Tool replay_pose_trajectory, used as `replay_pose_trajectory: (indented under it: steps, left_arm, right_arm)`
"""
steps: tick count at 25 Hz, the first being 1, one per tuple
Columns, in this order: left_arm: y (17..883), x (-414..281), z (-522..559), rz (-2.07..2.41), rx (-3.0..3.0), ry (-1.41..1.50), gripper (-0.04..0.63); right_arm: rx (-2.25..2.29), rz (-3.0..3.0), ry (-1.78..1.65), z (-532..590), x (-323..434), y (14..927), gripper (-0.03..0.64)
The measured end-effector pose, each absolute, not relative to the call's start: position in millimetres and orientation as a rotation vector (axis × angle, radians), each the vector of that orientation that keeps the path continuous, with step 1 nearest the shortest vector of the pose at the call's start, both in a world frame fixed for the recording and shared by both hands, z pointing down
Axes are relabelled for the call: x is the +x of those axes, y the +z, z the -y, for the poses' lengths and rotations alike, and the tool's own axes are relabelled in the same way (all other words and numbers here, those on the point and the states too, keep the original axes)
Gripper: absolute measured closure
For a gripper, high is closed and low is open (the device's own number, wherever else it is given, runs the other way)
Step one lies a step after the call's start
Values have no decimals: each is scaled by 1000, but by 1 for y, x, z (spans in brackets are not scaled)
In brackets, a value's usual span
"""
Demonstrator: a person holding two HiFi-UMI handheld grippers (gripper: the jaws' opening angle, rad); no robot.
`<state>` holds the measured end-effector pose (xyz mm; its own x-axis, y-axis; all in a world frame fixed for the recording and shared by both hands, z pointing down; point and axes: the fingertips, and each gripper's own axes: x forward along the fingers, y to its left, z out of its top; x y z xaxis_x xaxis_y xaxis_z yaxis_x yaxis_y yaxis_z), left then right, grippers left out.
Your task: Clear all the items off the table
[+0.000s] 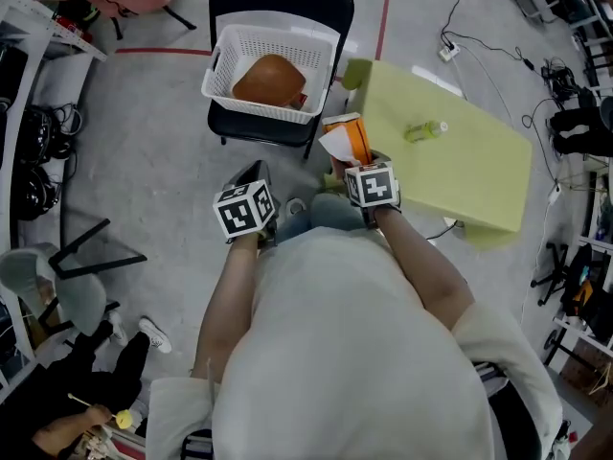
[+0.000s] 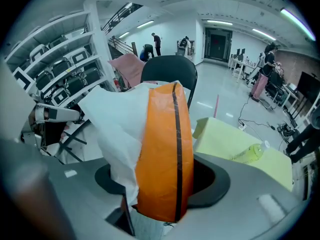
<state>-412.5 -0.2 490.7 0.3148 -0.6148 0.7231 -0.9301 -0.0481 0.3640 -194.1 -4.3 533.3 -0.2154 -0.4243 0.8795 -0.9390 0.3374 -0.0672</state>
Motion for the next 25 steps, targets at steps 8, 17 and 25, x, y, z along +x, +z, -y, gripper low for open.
replay_pose_trajectory:
  steps: [8, 17, 25]
  left_arm:
    - [488, -435, 16, 1450, 1725, 456, 586]
    - [497, -466, 51, 1497, 1680, 431, 586]
    - [503, -489, 96, 1476, 1681, 466, 586]
  right_arm:
    - [1176, 1858, 795, 42, -225, 527, 321]
    - [1111, 1912, 770, 88, -267, 532, 321]
    - [1080, 1913, 772, 128, -297, 536, 321]
